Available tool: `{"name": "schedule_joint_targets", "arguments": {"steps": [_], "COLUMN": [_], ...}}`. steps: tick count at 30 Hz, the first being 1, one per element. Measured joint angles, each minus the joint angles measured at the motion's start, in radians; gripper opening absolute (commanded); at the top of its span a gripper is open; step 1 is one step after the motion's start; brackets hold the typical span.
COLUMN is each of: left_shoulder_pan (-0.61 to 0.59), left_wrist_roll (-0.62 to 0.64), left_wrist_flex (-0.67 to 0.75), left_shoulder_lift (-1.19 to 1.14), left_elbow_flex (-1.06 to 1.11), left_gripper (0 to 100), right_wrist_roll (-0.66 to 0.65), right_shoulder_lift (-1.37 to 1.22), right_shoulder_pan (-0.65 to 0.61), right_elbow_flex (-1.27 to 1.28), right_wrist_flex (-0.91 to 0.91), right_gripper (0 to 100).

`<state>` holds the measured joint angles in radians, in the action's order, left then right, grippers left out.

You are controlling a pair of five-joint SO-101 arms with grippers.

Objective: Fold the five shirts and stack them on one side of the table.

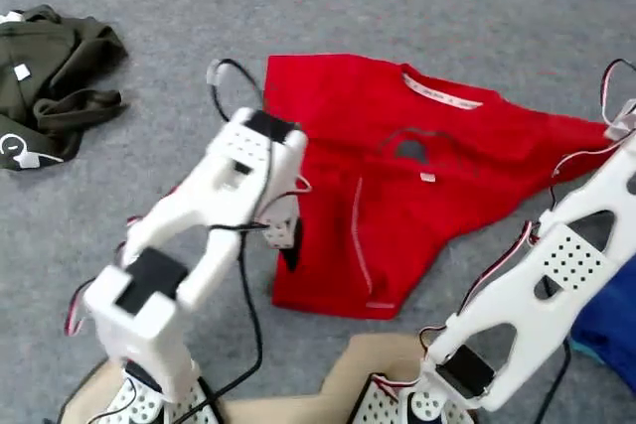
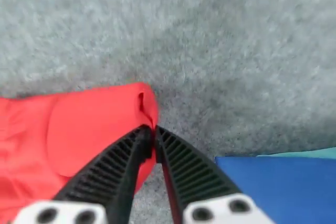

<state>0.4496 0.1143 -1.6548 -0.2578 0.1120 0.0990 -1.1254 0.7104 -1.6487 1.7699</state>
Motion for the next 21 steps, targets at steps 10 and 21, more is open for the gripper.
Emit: {"name": "schedule_joint_targets", "arguments": {"steps": [10, 21], "left_shoulder_pan": [0.163, 0.163], "left_wrist_roll": [0.011, 0.011], "left_wrist_flex": [-0.009, 0.015], "left_shoulder_lift": [-0.124, -0.133], "left_elbow_flex": [-0.028, -0.017], "left_gripper": [29, 22], "right_wrist_roll": [0.000, 0.000], "right_shoulder_lift": [-0.043, -0.043], "right_shoulder_pan": [0.000, 0.000], "right_elbow_flex": [0.000, 0.000], "right_wrist_flex": [-0.031, -0.037], "right_gripper": [0.5, 0.5]}}
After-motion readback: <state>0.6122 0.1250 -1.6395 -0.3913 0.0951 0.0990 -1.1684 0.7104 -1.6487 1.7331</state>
